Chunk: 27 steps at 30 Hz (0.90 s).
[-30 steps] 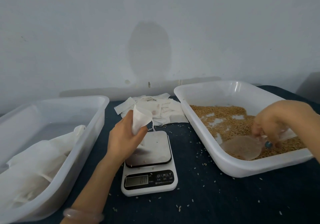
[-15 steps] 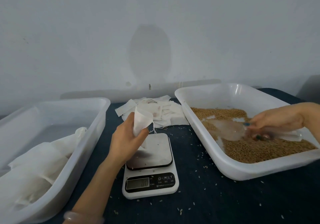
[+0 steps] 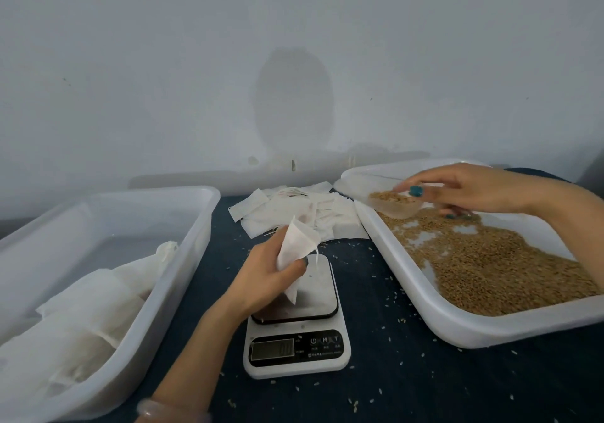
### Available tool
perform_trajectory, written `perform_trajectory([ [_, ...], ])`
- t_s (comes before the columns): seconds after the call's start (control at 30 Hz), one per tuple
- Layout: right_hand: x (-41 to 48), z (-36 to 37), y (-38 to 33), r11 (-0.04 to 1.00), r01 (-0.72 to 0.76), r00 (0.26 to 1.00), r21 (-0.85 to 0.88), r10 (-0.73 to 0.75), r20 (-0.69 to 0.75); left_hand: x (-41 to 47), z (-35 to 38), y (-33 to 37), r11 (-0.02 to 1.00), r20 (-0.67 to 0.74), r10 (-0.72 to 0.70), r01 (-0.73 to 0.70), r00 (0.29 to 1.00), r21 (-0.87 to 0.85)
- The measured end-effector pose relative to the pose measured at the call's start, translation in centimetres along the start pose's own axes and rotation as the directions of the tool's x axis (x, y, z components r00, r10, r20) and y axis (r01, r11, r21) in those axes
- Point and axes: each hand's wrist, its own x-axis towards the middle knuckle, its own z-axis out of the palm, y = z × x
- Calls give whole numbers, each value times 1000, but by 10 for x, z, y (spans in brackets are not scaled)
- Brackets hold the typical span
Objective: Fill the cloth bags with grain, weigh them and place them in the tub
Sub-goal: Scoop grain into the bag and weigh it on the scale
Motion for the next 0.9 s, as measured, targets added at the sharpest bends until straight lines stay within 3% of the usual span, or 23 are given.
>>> perform_trajectory([
  [0.2, 21, 2, -49, 988, 134, 985, -83, -123, 121, -1, -6, -2, 1000, 16, -5, 5, 1000, -12],
  [0.57, 35, 0, -98, 935, 139, 963, -327, -50, 266, -3, -7, 3, 1000, 36, 20, -19, 999, -10],
  [0.9, 41, -5, -144, 764, 156, 965, -626, 17, 260, -2, -1, 3, 998, 63, -3, 7, 998, -61],
])
